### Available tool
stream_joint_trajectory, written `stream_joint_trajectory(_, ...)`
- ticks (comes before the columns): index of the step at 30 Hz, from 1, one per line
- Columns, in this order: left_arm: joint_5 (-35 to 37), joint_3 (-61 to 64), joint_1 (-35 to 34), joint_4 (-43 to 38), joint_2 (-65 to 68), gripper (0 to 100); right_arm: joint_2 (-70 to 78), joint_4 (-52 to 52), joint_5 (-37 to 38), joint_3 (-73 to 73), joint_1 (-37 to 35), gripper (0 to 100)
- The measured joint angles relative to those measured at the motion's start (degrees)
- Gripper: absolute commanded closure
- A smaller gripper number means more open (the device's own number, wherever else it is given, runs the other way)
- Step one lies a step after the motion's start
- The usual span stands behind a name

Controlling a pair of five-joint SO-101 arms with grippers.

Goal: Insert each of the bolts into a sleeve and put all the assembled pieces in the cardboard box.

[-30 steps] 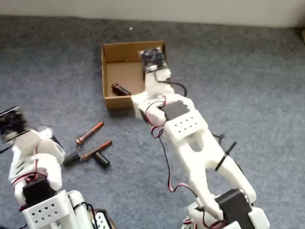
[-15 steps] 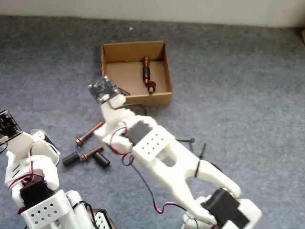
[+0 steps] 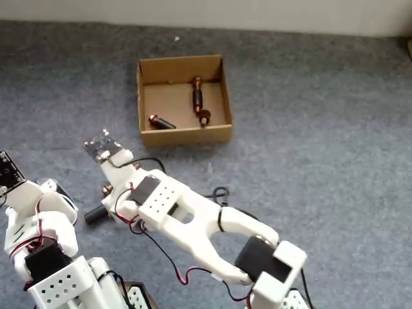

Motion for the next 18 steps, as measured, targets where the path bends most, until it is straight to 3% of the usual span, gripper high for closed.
stream_joint_trajectory(12,0.0,0.0,-3.8,0.0,0.0,94,2.9,0.0,0.2,-3.9,-2.3,82.4)
stream_joint_trajectory(18,0.0,-1.2,-7.9,0.0,0.0,94,2.9,-0.6,9.2,-3.9,-5.4,82.4)
